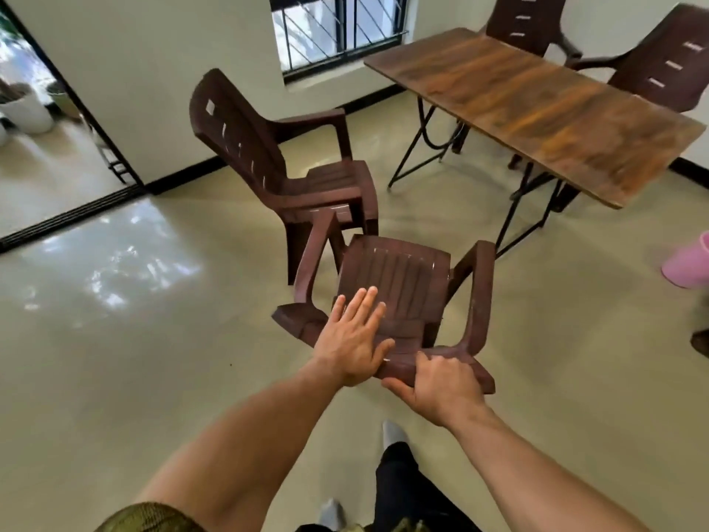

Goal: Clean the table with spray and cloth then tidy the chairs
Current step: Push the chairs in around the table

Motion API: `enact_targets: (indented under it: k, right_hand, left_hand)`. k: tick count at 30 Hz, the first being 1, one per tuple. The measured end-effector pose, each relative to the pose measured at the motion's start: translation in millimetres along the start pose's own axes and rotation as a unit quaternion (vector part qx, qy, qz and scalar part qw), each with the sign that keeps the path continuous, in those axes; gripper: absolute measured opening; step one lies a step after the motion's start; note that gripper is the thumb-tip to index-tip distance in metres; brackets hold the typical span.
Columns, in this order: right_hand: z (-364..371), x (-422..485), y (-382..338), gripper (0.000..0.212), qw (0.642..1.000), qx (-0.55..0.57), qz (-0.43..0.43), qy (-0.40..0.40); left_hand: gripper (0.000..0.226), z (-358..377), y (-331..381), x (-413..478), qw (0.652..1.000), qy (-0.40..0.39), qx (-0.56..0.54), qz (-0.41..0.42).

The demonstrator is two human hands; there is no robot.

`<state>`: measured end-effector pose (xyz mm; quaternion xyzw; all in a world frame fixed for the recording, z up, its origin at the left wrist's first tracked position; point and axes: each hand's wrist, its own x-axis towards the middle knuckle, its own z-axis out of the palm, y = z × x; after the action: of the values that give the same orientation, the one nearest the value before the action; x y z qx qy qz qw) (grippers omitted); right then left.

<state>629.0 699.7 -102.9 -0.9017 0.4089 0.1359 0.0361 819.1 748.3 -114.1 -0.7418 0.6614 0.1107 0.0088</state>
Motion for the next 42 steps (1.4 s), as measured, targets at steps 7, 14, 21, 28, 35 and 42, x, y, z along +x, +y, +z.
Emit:
enact_targets:
  k: [7,14,21,28,35,42]
  right_hand:
    - [-21,44,21,0.101,0.996,-0.009,0.081,0.034]
    - [-32,105,34,0.108,0.991,0.014,0.119,0.056]
    - [-66,195,86,0.099,0.983,0.001,0.178,0.047]
    - [-86,280,131,0.101,0.974,0.032,0.221,0.044]
    - [-83,313,166,0.101,0.965,0.065,0.248,0.05]
    - [-93,328,161,0.102,0.96,0.084,0.266,0.03]
  left_hand:
    - [0.075,-25,-8,53,0.999,-0.026,-0.017,0.023]
    - [0.074,-39,-20,137,0.997,-0.021,0.022,0.077]
    - [0.076,-59,-23,251,0.999,0.0,-0.007,0.041]
    - [0.074,-73,-37,356,0.997,-0.037,0.0,0.065]
    - [0.077,-87,-42,411,0.983,-0.072,-0.008,0.172]
    - [0.081,-100,-68,443,0.957,-0.125,0.02,0.262]
